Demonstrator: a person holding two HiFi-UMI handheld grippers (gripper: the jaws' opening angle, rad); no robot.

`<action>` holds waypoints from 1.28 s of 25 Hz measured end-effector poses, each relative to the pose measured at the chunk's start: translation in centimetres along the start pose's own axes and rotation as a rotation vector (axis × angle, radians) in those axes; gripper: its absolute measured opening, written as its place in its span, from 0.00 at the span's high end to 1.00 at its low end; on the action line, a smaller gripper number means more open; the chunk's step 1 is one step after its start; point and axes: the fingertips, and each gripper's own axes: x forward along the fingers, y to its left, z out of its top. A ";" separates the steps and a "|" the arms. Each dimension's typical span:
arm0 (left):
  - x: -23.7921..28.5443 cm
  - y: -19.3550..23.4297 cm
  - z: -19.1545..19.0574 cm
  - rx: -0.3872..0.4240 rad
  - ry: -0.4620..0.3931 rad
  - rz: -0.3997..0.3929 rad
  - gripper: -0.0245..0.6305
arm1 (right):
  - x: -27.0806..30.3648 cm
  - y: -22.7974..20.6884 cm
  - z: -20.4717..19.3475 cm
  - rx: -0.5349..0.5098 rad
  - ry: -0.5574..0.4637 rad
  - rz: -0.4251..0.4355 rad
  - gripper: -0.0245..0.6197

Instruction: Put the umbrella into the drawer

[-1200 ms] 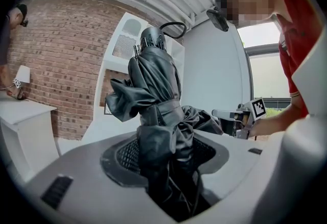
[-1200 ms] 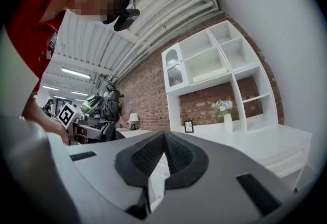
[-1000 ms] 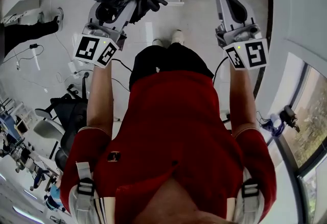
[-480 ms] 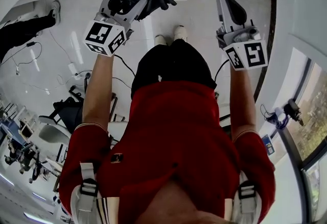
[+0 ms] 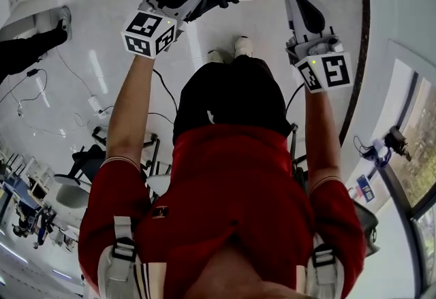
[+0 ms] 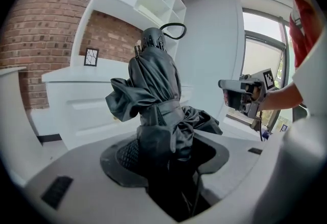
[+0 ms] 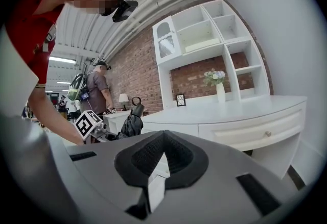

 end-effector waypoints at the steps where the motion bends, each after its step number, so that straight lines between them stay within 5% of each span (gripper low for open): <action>1: 0.6 0.2 -0.8 0.007 0.015 -0.009 0.60 | 0.2 -0.2 -0.7 0.003 0.004 -0.005 0.96; 16: 8.2 5.2 -10.9 0.111 0.112 -0.066 0.60 | 5.2 -3.9 -12.0 -0.093 0.014 0.083 0.96; 32: 17.6 9.6 -23.3 0.262 0.339 -0.188 0.60 | 8.9 -10.3 -24.5 -0.173 0.001 0.091 0.96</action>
